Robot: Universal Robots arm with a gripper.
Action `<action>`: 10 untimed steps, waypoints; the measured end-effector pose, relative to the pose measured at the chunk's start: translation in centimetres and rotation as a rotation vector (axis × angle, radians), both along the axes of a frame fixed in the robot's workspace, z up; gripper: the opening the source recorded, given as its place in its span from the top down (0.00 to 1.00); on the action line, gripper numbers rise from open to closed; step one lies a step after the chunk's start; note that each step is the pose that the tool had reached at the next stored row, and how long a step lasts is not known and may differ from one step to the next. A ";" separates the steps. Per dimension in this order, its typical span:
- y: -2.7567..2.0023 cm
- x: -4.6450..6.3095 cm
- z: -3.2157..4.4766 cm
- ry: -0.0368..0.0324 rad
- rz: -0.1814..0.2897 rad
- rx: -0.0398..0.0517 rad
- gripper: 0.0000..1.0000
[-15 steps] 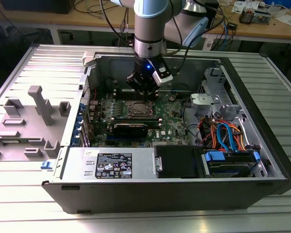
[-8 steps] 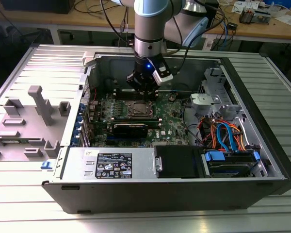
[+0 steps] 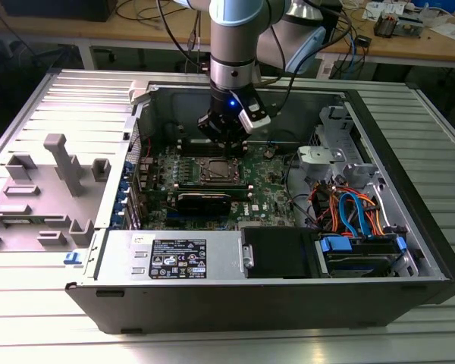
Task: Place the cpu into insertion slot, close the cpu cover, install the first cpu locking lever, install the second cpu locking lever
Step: 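Install the first cpu locking lever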
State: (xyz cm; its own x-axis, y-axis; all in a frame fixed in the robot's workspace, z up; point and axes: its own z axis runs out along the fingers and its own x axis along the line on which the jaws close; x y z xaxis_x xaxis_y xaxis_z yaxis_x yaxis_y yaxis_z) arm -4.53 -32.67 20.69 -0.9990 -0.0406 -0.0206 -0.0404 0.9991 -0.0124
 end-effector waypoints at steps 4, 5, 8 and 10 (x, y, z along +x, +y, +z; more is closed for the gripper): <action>-0.10 0.0 -0.02 0.0000 0.000 -0.0001 0.89; -0.13 0.0 -0.03 -0.0001 0.000 0.0000 0.89; -0.19 0.0 -0.04 0.0000 -0.001 -0.0001 0.89; -0.21 0.0 -0.05 0.0000 -0.001 -0.0001 0.89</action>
State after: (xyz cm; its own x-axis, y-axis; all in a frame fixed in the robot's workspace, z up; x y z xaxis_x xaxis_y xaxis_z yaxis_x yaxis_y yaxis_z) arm -4.51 -32.88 20.64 -0.9990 -0.0392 -0.0205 -0.0389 0.9992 -0.0125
